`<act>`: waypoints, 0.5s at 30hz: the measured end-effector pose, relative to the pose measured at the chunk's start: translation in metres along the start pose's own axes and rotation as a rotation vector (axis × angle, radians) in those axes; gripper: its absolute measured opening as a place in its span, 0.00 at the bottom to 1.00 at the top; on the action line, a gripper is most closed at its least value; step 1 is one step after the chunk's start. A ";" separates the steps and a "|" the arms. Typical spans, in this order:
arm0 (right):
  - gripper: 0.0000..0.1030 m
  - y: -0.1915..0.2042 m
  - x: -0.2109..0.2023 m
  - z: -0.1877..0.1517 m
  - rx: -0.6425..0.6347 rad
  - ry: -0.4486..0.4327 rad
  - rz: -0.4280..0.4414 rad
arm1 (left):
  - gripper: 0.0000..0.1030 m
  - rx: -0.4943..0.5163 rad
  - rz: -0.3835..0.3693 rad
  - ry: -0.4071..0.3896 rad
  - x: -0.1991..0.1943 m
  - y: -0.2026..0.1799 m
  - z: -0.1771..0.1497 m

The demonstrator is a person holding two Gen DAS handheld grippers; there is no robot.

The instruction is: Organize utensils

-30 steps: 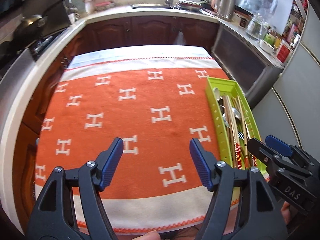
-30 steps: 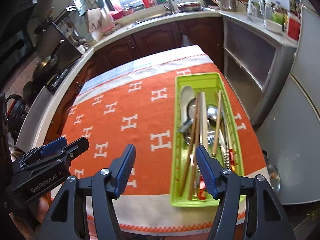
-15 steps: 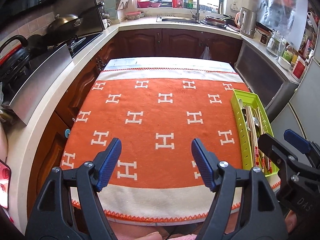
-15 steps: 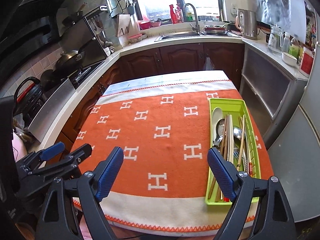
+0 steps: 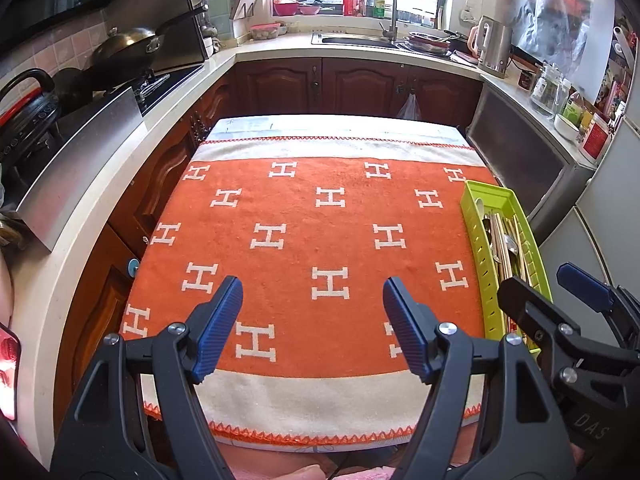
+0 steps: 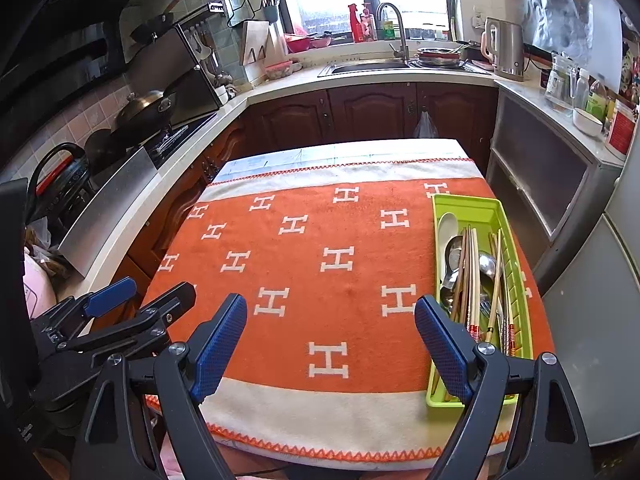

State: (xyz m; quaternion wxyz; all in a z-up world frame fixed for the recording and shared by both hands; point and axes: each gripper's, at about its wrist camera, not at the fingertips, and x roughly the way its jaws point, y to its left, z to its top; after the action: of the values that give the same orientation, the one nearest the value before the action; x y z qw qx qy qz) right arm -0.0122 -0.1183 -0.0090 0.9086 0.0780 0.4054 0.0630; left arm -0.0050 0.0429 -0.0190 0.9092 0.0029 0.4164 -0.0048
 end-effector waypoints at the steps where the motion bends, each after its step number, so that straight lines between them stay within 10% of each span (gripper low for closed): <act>1: 0.84 0.000 0.000 0.000 0.000 0.001 0.001 | 0.68 -0.001 0.001 0.001 0.000 0.000 0.000; 15: 0.85 -0.002 0.004 0.000 0.002 0.001 -0.003 | 0.68 0.003 0.002 -0.002 0.001 0.001 0.001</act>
State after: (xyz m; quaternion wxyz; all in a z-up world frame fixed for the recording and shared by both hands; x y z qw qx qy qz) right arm -0.0089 -0.1191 -0.0121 0.9084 0.0782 0.4062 0.0614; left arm -0.0041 0.0438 -0.0192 0.9096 0.0046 0.4154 -0.0043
